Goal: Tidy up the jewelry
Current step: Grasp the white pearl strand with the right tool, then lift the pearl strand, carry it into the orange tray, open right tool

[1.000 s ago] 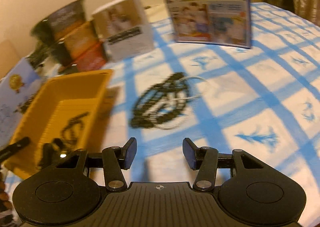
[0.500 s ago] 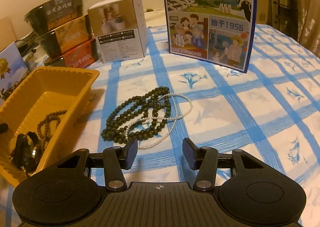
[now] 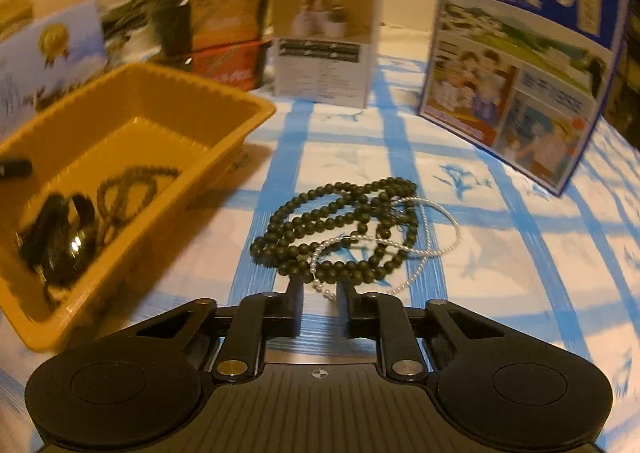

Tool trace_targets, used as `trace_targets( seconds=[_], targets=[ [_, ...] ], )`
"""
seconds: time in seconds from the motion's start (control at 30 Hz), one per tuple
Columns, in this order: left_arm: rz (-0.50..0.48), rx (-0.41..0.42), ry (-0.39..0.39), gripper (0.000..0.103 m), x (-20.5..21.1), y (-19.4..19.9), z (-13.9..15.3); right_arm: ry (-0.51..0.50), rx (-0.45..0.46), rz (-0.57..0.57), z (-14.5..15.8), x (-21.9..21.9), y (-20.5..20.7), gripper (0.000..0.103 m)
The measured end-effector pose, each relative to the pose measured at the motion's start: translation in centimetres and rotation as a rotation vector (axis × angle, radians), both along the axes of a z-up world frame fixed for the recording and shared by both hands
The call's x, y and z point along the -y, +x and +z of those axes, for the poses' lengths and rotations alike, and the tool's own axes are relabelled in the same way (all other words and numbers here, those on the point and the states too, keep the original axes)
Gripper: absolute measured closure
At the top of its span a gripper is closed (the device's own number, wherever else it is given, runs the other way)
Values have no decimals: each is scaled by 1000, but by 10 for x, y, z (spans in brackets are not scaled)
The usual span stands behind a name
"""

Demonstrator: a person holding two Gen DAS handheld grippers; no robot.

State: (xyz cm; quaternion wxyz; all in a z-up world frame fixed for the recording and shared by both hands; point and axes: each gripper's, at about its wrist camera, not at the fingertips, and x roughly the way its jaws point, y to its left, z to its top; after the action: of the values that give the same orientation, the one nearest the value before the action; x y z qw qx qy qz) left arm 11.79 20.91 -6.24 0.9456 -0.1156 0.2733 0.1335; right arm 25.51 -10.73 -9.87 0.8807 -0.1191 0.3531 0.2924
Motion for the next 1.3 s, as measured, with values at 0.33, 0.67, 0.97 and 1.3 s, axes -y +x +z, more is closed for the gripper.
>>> trace_targets(
  seconds=[0.33, 0.67, 0.97, 1.3],
  targets=[
    [-1, 0, 2, 98, 0, 0, 0, -144, 99, 110, -19, -20, 5, 92],
    [-2, 4, -1, 98, -1, 0, -1, -25, 62, 18, 1, -2, -3, 100],
    [-5, 20, -2, 98, -1, -1, -3, 218, 54, -185, 67, 62, -5, 100],
    [-12, 43, 4, 98, 1, 3, 0, 244, 175, -238, 137, 91, -22, 100]
  ],
)
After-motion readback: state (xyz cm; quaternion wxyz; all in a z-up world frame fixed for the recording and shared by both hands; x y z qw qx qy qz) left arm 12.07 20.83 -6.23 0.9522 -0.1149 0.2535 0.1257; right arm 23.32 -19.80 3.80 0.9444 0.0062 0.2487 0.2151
